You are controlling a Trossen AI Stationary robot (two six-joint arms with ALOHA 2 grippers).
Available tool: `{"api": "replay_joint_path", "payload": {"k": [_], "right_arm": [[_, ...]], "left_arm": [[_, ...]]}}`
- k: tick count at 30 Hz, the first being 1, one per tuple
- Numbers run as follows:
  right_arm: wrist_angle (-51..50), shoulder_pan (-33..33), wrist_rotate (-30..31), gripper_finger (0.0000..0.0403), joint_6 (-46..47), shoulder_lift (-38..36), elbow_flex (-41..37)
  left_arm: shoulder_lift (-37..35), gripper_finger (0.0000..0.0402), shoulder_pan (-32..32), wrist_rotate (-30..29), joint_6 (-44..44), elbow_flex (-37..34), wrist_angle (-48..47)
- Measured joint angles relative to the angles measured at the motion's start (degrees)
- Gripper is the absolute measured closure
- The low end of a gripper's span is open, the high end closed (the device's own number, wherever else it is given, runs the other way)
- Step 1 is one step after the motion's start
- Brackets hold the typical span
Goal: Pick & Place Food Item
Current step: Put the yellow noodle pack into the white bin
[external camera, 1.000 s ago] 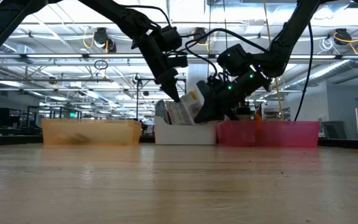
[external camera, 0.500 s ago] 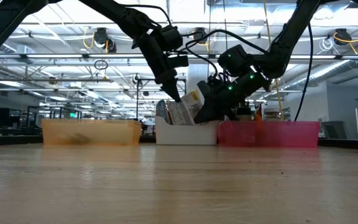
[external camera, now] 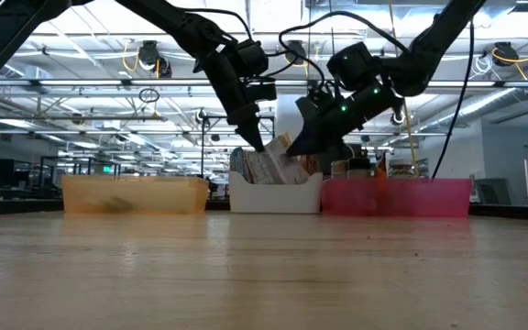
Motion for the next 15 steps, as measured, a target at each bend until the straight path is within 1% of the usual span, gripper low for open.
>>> {"api": "replay_joint_path", "payload": {"k": [2, 4, 8, 12, 15], "right_arm": [[-1.9, -0.1, 2.8, 0.0403, -0.4, -1.0, 0.0], [-3.3, -0.6, 4.0, 0.0403, -0.5, -1.4, 0.0], [-4.5, -1.0, 4.4, 0.0403, -0.6, -0.7, 0.0], [-4.8, -1.0, 4.4, 0.0403, -0.1, 1.1, 0.0], [-4.5, -0.9, 4.4, 0.0403, 0.3, 2.9, 0.0]], "left_arm": [[0.0, 0.0398, 0.2, 0.2, -0.1, 0.0, 0.0], [0.0, 0.0397, 0.3, 0.2, -0.4, 0.0, 0.0], [0.0, 0.0392, 0.0, 0.2, -0.6, 0.0, 0.0], [0.0, 0.0398, -0.5, 0.1, -0.7, 0.0, 0.0], [0.0, 0.0390, -0.9, 0.1, -0.7, 0.0, 0.2]]}}
